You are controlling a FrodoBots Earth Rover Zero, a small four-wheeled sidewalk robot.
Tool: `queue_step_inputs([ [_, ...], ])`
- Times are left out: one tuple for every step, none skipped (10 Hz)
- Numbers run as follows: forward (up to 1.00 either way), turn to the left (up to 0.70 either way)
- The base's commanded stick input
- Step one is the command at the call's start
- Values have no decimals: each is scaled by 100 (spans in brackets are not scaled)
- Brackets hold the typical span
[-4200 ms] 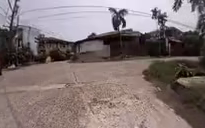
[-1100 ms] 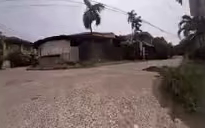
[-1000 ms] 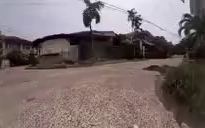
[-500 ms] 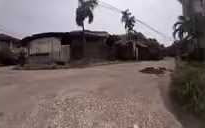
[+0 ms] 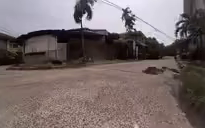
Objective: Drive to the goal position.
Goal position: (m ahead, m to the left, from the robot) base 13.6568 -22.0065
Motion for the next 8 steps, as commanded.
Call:
queue_step_inputs([
  [100, 2],
  [100, 2],
  [100, 2],
  [100, 2],
  [100, 2],
  [100, 2],
  [100, 2],
  [100, 2],
])
